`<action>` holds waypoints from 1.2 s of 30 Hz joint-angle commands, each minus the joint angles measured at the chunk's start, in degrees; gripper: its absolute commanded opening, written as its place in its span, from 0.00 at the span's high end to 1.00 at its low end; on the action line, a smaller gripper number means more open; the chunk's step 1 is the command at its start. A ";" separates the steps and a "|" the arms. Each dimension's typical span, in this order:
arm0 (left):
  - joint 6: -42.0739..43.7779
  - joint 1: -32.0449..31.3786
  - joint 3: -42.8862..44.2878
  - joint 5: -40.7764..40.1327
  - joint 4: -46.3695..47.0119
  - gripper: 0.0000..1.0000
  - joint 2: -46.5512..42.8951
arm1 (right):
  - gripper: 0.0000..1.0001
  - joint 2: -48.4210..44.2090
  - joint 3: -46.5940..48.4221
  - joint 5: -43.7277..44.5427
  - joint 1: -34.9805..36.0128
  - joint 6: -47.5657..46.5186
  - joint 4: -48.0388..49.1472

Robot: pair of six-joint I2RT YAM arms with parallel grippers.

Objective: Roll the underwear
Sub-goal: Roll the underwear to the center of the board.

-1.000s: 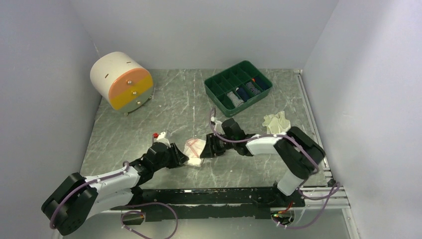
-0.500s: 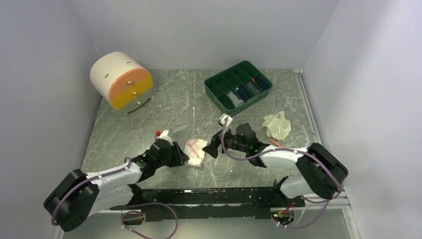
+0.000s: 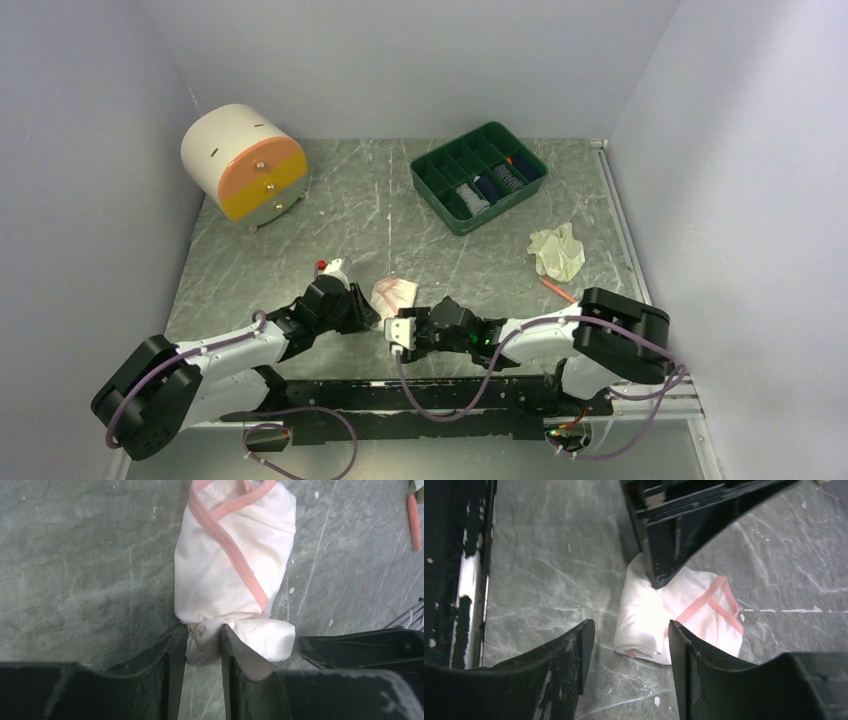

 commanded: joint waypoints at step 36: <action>-9.60 -0.04 -7.25 -0.21 -9.42 0.25 -14.77 | 0.91 16.24 -3.38 -5.65 -3.41 26.95 23.42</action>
